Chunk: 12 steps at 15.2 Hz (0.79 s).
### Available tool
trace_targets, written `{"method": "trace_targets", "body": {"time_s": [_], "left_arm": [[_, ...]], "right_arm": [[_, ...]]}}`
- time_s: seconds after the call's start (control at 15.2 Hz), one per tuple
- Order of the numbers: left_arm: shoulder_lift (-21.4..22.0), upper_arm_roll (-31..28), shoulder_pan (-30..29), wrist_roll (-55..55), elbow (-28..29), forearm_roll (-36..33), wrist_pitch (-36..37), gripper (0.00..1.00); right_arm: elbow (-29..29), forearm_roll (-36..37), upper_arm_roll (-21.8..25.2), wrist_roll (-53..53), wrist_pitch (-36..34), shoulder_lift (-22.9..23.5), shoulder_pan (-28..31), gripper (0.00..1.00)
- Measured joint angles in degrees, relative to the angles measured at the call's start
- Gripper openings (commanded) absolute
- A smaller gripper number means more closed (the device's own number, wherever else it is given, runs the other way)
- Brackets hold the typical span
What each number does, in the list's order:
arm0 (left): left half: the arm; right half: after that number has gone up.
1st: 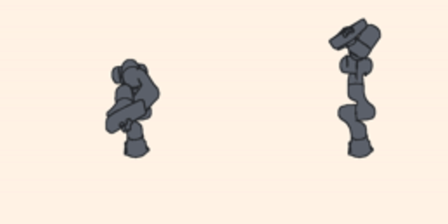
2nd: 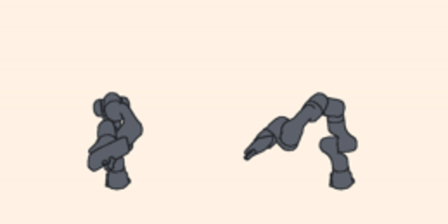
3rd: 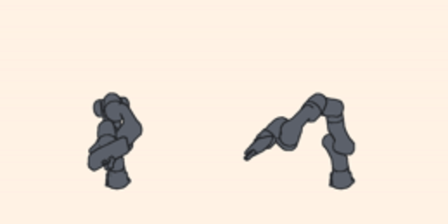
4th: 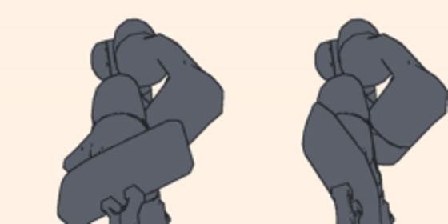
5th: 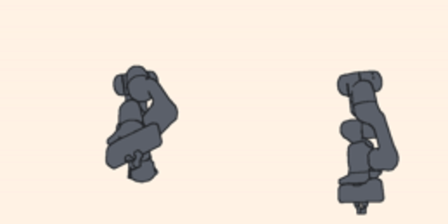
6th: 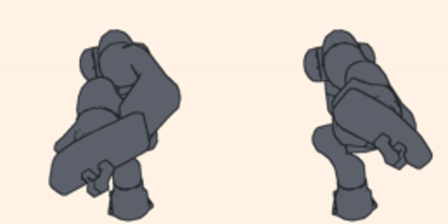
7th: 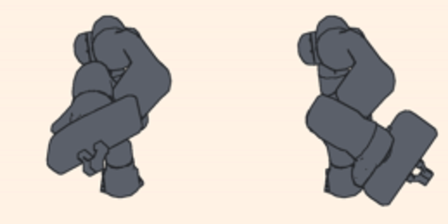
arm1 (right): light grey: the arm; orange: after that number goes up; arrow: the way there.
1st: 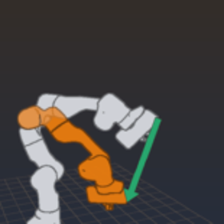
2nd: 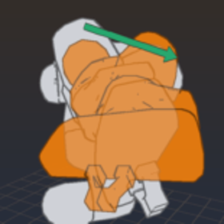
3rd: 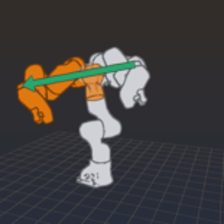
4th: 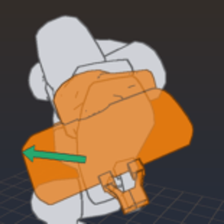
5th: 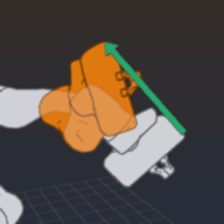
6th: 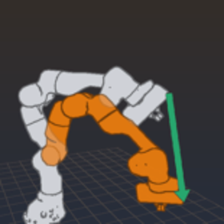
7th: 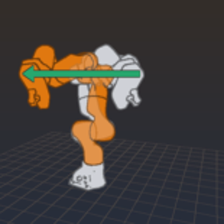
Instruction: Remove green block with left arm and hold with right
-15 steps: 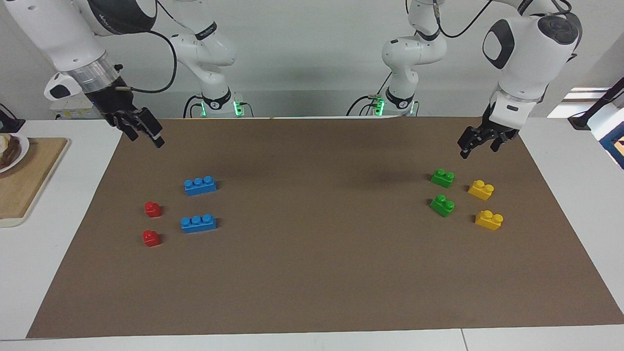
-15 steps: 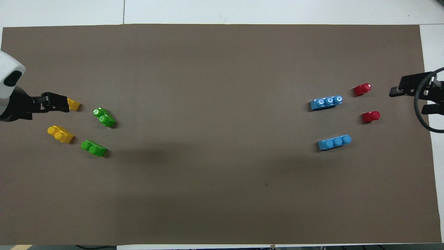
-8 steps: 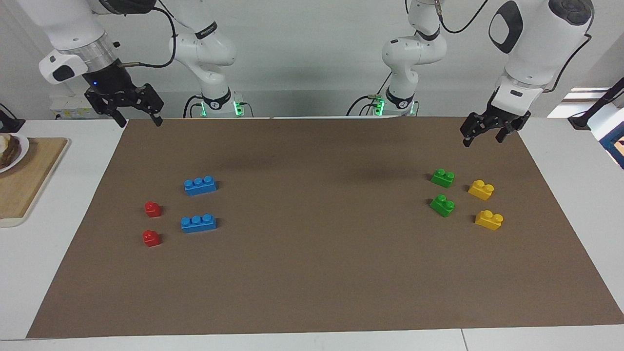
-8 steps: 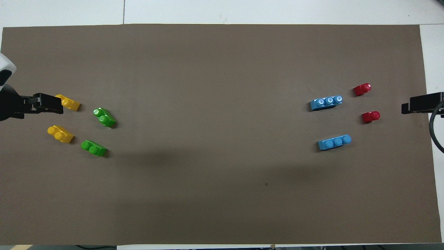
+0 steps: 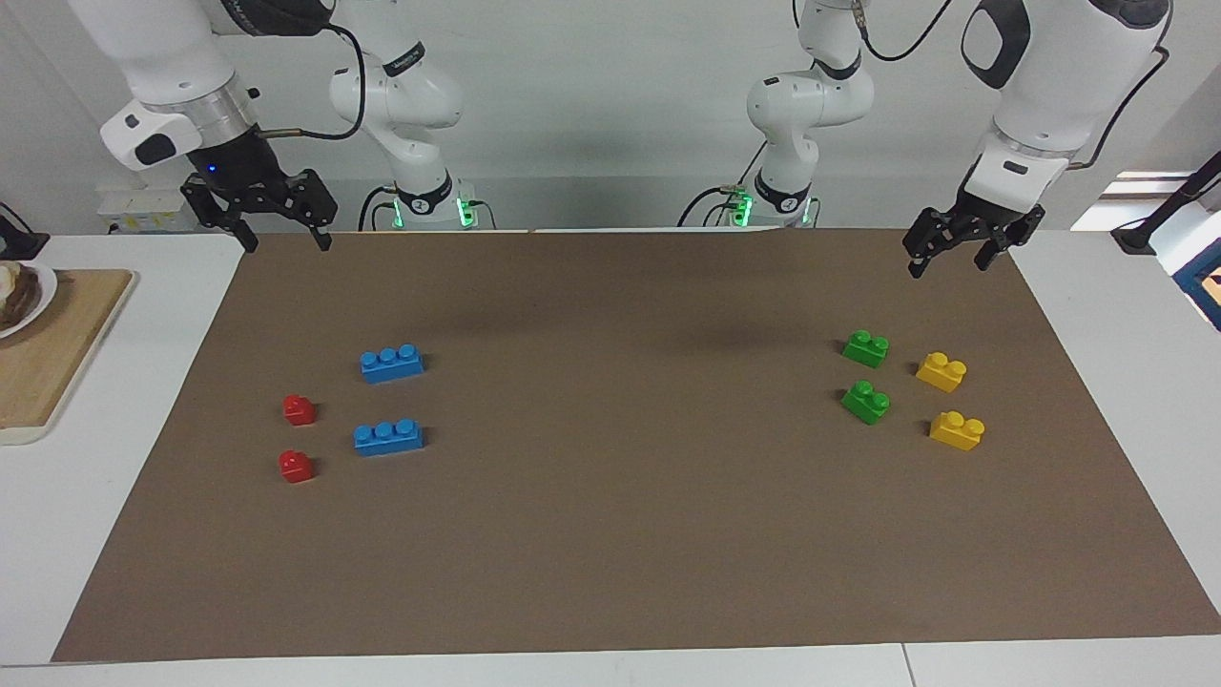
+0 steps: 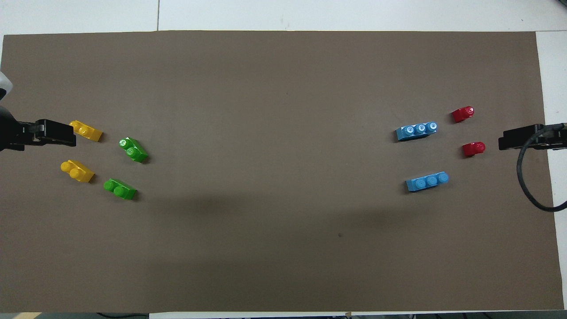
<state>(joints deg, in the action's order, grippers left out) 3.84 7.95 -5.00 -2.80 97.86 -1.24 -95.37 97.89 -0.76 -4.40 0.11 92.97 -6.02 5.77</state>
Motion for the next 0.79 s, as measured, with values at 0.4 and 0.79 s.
{"method": "trace_targets", "body": {"time_s": [0.4, 0.79], "left_arm": [[0.00, 0.13, 0.02, 0.27, 0.00, 0.00, 0.32, 1.00], [0.00, 0.12, 0.02, 0.27, -0.69, 0.00, 0.86, 1.00]], "right_arm": [[-2.87, 0.00, 0.00, 0.00, 0.56, 4.25, -0.13, 1.00], [-4.59, 0.00, -0.07, 0.01, -1.12, 5.13, -1.69, 1.00]]}}
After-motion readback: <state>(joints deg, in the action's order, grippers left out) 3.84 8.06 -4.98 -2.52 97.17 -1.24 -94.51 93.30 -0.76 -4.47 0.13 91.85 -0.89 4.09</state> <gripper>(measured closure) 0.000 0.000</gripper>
